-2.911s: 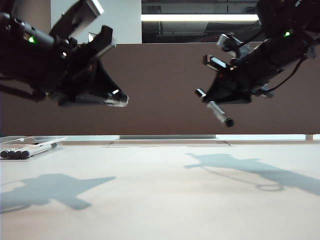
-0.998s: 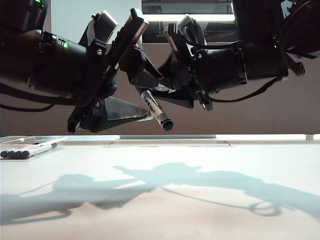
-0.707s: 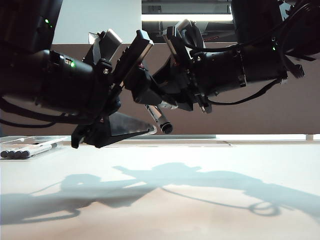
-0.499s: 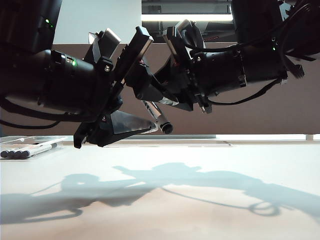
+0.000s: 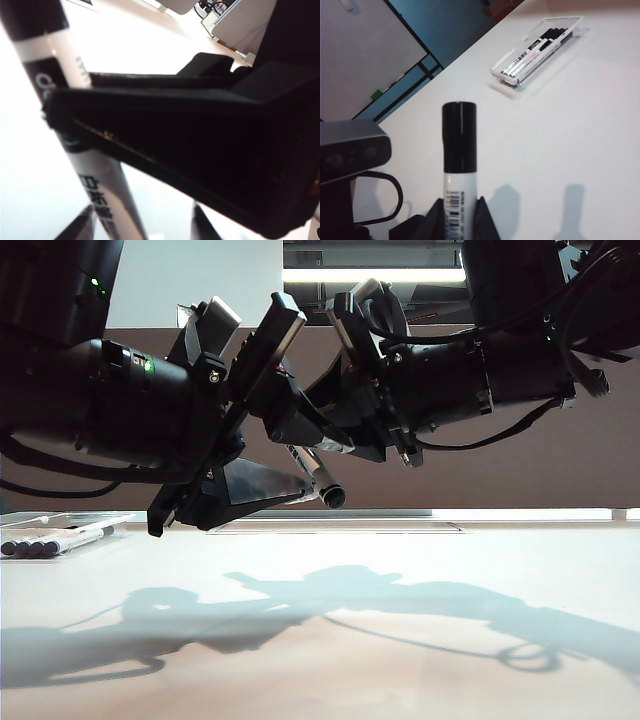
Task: Pick up the black marker on the right and put it into the packaging box on the left, making sure the marker fit the shape of the box's grooves.
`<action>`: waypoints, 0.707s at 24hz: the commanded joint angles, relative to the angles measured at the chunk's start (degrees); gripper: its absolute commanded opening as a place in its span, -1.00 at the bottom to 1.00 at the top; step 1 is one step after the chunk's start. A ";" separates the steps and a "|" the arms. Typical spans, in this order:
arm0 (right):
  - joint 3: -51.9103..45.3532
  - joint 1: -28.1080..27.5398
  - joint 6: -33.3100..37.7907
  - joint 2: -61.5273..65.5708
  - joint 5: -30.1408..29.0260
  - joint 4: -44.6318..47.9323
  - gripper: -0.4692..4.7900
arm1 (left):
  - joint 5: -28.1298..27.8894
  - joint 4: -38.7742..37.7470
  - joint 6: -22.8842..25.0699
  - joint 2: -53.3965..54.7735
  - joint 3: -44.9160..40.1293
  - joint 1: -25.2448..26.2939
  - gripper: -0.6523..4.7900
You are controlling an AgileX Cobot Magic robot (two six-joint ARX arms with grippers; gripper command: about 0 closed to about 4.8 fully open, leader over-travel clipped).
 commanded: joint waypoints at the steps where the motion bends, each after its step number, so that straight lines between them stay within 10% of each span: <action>1: 0.15 0.13 0.22 -0.28 -0.37 0.81 -0.85 | 0.00 0.96 0.09 -0.07 0.22 0.09 -0.40; 17: 0.15 0.15 0.22 -0.31 -1.62 0.72 -0.85 | 0.00 1.79 0.28 -0.02 0.22 0.09 -0.27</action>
